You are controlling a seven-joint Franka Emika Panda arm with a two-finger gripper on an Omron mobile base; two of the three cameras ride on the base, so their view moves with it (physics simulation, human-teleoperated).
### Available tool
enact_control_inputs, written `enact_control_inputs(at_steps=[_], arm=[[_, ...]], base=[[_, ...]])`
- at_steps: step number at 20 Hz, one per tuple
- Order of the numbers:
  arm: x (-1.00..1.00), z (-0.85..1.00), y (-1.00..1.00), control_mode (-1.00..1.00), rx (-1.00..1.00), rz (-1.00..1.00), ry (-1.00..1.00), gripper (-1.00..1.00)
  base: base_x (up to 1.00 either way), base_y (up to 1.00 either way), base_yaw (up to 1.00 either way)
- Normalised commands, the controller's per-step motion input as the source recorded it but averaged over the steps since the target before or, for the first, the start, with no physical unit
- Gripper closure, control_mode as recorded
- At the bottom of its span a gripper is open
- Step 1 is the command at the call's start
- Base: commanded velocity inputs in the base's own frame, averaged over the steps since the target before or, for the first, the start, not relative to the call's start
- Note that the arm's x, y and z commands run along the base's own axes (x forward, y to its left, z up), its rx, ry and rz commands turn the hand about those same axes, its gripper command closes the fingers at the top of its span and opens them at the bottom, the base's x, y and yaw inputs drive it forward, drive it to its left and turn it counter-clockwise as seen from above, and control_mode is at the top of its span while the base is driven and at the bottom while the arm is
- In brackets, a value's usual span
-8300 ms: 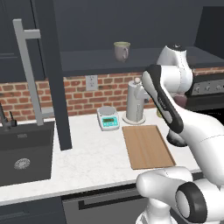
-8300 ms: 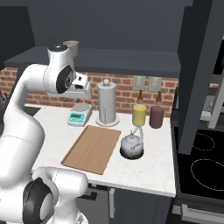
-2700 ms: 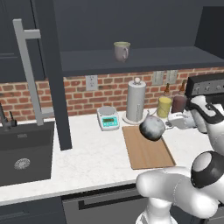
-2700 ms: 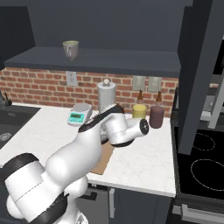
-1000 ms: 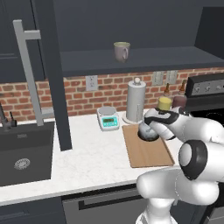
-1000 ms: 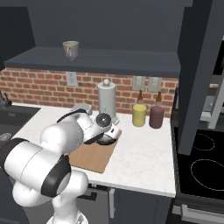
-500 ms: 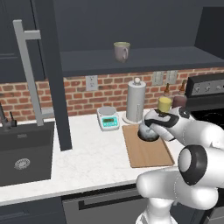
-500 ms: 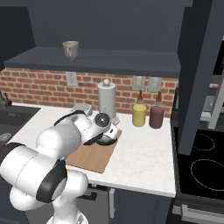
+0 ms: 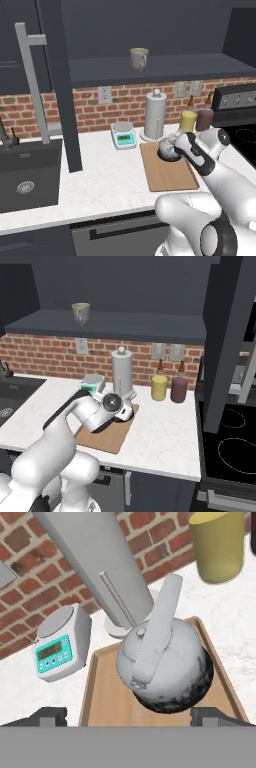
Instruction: Pick the kettle from the counter and place it on the tray. Then pick the mug from the cabinet and place it on the tray. Then close the cabinet doors.
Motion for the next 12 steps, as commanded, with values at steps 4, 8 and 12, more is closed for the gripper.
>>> enact_control_inputs(at_steps=[4, 8, 12], arm=[[-0.67, 1.00, 0.00, -1.00, 0.02, -0.05, 0.00, -1.00], [-0.44, 0.94, 0.09, -1.00, -0.13, -0.10, 0.11, -1.00], [-0.02, 0.15, 0.23, -1.00, -0.24, -0.01, 0.15, -1.00]], base=[[0.00, 0.00, 0.00], [0.00, 0.00, 0.00], [0.00, 0.00, 0.00]])
